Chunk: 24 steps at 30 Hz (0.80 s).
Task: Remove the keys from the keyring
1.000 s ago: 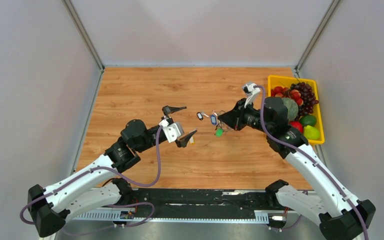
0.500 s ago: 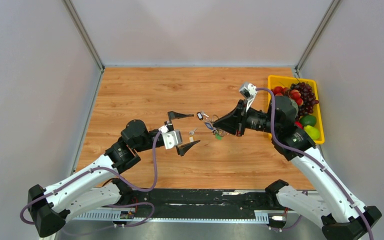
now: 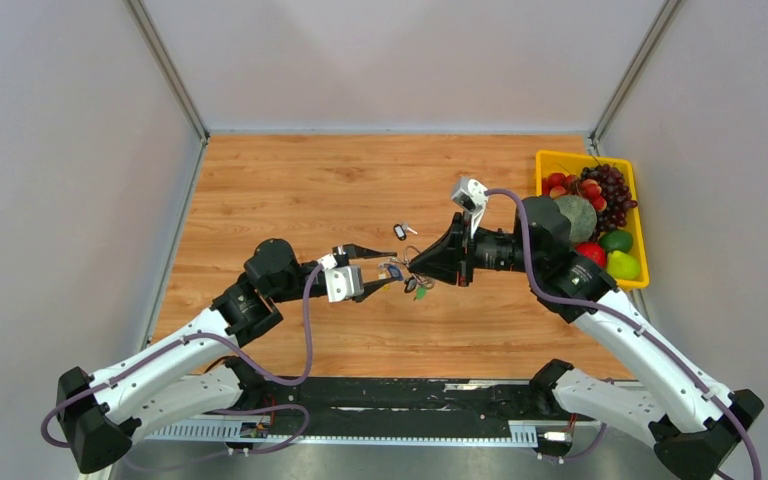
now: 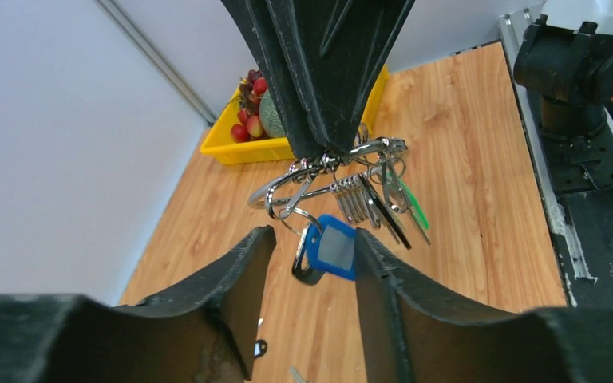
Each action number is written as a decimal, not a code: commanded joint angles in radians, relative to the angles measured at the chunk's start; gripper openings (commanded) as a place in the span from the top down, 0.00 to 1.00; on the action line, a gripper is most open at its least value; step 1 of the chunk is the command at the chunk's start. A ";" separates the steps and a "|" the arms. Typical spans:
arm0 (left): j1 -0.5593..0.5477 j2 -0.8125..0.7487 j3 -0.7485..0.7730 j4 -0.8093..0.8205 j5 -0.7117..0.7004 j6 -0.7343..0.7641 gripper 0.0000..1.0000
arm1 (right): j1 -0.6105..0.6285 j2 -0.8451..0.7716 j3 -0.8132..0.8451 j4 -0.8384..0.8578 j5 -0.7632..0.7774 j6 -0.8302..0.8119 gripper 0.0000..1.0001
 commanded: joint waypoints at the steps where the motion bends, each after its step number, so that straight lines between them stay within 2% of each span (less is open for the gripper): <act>1: 0.001 -0.001 0.008 0.017 0.049 -0.001 0.52 | 0.018 0.002 0.052 0.030 0.021 -0.028 0.90; 5: 0.001 -0.002 0.010 0.015 0.052 0.001 0.58 | 0.024 -0.001 0.052 0.029 0.029 -0.031 0.90; 7: 0.002 0.000 0.010 0.011 0.052 0.004 0.66 | 0.025 -0.005 0.050 0.029 0.031 -0.030 0.90; 10: 0.001 0.001 0.010 0.005 0.040 0.010 0.84 | 0.024 -0.015 0.048 0.029 0.036 -0.031 0.90; 16: 0.001 -0.008 0.011 -0.001 -0.035 0.024 0.98 | 0.024 -0.062 0.000 0.021 0.067 -0.031 0.86; 18: 0.002 -0.010 0.012 -0.008 -0.036 0.031 1.00 | 0.024 -0.080 -0.031 0.020 0.077 -0.028 0.76; 21: 0.001 -0.009 0.019 -0.019 -0.025 0.036 1.00 | 0.024 -0.102 -0.083 0.021 0.092 -0.028 0.40; 24: 0.001 -0.004 0.024 -0.031 -0.002 0.038 1.00 | 0.024 -0.121 -0.126 0.021 0.125 -0.038 0.26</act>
